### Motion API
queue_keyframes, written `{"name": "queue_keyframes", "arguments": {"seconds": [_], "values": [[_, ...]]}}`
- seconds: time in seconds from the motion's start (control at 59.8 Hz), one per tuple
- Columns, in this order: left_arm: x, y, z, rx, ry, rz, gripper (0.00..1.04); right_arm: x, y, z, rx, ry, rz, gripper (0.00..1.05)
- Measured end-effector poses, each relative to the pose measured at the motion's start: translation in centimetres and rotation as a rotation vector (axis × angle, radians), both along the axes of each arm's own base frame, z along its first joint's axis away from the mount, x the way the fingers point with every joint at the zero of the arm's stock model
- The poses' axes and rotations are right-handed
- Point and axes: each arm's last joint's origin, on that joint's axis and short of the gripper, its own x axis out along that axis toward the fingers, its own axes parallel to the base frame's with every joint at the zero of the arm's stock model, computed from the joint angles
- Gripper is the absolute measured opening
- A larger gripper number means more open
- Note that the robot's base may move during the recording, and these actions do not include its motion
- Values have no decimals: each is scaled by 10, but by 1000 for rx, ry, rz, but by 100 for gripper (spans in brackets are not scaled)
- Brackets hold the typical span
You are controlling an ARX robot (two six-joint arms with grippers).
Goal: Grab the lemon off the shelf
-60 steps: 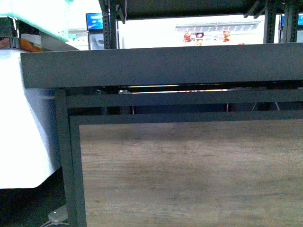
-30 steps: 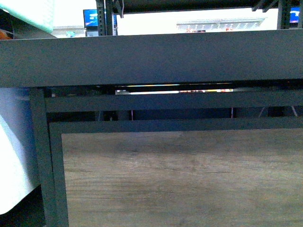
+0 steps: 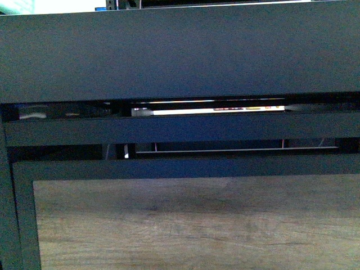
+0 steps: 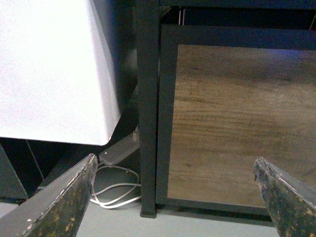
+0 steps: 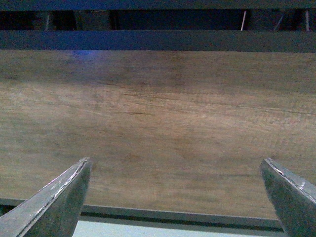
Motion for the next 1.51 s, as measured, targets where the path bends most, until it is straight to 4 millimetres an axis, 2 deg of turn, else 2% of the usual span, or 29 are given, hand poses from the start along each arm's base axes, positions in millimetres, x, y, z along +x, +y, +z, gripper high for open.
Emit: {"name": "queue_keyframes", "arguments": {"seconds": [1.505], "values": [[0,0,0,0,0,0,97,0,0,0,0,0,1,102]]}}
